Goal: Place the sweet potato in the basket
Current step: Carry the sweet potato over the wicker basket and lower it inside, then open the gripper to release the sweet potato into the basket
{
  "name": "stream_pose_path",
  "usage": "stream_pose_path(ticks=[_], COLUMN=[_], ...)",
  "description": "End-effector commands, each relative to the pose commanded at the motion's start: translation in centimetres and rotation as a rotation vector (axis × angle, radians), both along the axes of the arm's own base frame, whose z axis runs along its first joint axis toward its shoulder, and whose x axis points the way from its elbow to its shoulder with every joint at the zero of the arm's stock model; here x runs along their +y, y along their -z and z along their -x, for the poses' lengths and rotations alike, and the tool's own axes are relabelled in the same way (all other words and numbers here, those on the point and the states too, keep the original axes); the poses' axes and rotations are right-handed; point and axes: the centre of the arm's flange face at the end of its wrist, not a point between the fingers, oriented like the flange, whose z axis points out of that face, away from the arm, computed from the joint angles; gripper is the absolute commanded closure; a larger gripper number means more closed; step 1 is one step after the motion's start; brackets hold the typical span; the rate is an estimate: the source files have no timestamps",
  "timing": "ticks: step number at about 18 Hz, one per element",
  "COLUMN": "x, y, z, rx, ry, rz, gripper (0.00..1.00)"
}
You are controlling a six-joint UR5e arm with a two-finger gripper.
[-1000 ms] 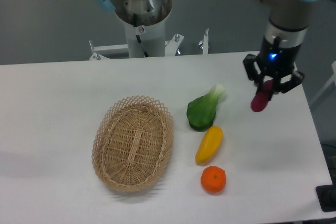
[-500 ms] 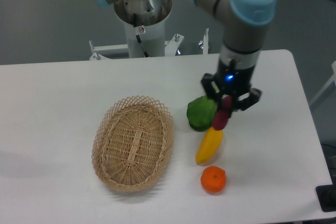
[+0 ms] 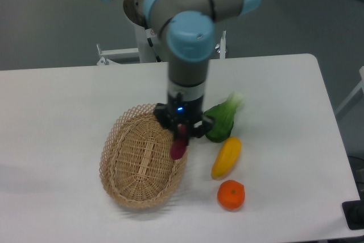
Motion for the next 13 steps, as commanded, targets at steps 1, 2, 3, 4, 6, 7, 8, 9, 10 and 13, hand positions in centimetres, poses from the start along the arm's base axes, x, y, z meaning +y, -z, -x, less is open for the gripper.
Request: stream_pose_path(ticks=[1,2,3,4,6,7,8,9,10,13], x=[0.0,-0.1,-0.3,-0.2,0.3,0.5,1.0,1.6,1.8,2.0], y=[1.3,2.2,3.1,3.4,4.8,5.6,6.4,7.0,7.4,8.4], z=[-1.3,-2.1,-2.7,-3.4,-4.4,-4.6,-5.0,-5.6,-6.0,-6.0], rx=[0.004,0.014,0.024,0.032,0.027,0.028,0.040,0.056,0.071,0.075], ry=[0.012,0.020,0.028,0.038,0.059,0.068,0.082,0.098,0.105,0.105], rz=[0.013,0.022,0.025,0.019,0.031,0.048,0.066,0.073,0.076,0.083], gripper=[0.68,0.68,0.68,0.68,0.68,0.68,0.68,0.68,0.68,0.67])
